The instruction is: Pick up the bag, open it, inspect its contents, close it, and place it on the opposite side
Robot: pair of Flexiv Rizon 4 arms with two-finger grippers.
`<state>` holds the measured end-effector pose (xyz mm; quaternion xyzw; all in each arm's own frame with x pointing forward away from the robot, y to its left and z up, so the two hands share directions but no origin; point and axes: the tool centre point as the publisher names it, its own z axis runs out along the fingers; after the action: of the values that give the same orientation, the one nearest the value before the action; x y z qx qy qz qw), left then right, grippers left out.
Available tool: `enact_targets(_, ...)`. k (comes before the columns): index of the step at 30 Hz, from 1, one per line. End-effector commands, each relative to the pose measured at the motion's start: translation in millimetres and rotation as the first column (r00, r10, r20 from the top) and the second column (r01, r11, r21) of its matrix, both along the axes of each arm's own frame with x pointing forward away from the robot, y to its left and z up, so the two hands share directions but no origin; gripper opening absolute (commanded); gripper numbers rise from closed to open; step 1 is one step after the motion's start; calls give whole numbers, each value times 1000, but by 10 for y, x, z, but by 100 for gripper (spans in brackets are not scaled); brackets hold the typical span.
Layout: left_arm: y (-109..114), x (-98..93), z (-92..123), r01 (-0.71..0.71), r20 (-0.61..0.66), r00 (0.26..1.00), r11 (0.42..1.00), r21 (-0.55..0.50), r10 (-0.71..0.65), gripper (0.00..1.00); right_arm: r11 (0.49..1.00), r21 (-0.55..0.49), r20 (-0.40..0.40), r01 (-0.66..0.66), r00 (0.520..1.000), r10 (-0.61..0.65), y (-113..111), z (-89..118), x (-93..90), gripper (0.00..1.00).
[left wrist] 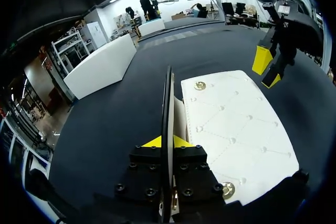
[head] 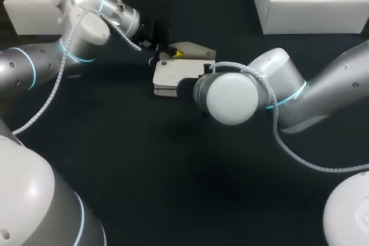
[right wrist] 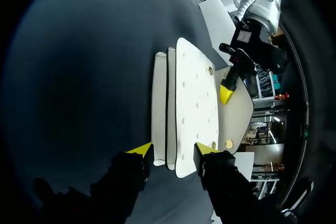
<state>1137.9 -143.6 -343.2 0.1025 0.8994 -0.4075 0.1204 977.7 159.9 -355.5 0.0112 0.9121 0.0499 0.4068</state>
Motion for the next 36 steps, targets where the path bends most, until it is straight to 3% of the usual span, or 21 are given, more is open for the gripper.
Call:
enact_targets(1,11,-13,-3,5,-5,1000,1000,1,-5,0,999,-28,2,23,1000,-23,81,-76,48,48)
enact_targets(11,20,-76,-18,25,-7,1000,1000,4,-25,0,999,-27,-3,43,999,-44,26,-101,124,43)
enact_targets(21,15,-103,-27,35,-7,999,999,9,-35,0,998,-23,1,58,998,-58,-2,-116,164,29)
enact_targets(27,8,-117,-41,41,-10,999,999,10,-41,0,998,-22,-2,62,998,-62,-11,-134,180,26)
enact_targets(32,13,-125,-40,42,-9,999,999,12,-42,0,998,-22,-4,64,998,-64,-10,-138,193,18)
enact_targets(36,17,-136,-44,43,-8,999,999,12,-43,0,998,-23,2,62,998,-62,-3,-123,200,4)
